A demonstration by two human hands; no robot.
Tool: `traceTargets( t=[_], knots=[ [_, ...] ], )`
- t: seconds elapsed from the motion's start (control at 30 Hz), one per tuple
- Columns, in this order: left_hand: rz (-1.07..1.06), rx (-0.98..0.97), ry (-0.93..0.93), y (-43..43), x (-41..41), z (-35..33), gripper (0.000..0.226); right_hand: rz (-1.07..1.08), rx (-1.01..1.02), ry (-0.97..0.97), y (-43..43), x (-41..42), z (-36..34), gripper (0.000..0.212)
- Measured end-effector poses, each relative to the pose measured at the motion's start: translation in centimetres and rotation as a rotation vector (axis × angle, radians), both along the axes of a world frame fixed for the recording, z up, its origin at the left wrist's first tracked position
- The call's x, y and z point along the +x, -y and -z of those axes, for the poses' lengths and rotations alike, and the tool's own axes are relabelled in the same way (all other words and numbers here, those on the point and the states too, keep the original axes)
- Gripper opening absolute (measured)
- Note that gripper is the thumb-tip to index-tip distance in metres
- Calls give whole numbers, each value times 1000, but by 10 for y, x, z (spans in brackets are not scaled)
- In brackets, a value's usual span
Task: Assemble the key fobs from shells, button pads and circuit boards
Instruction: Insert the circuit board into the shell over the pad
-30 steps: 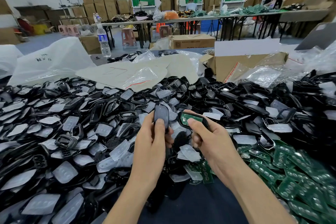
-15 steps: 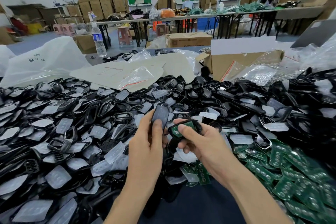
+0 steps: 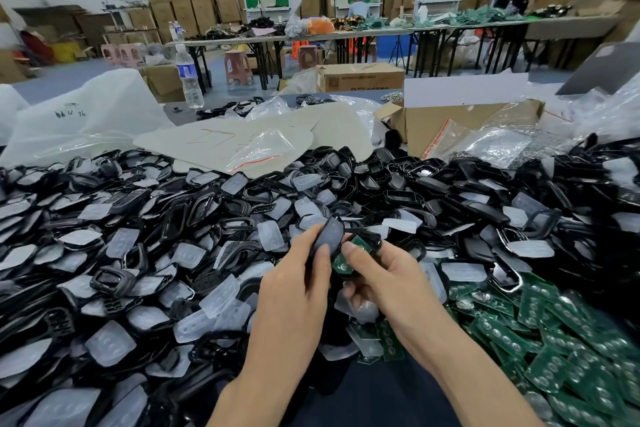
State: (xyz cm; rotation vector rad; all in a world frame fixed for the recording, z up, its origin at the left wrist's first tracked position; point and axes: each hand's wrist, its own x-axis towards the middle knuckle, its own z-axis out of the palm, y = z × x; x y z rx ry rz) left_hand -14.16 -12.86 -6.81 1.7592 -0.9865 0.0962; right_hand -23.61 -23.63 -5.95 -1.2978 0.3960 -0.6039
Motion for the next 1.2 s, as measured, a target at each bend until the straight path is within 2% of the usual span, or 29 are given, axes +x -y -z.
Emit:
traceTargets(
  t=[0.3,0.6,0.73,0.87,1.2],
  knots=[
    [-57,41,56,1,2,2,29,-73,116,10,0,-2,1,21],
    [-10,110,81,0,-1,2,34,-81,43,-35,3,-7,0,16],
    [-14,128,105,0,-2,2,36,-71,31,-44,3,-8,0,25],
    [-12,109,102,-1,-2,2,35,-76,46,-42,4,-8,0,15],
    [17,99,65,-3,-2,0,34,-91,67,-56,3,-8,2,14]
  ],
)
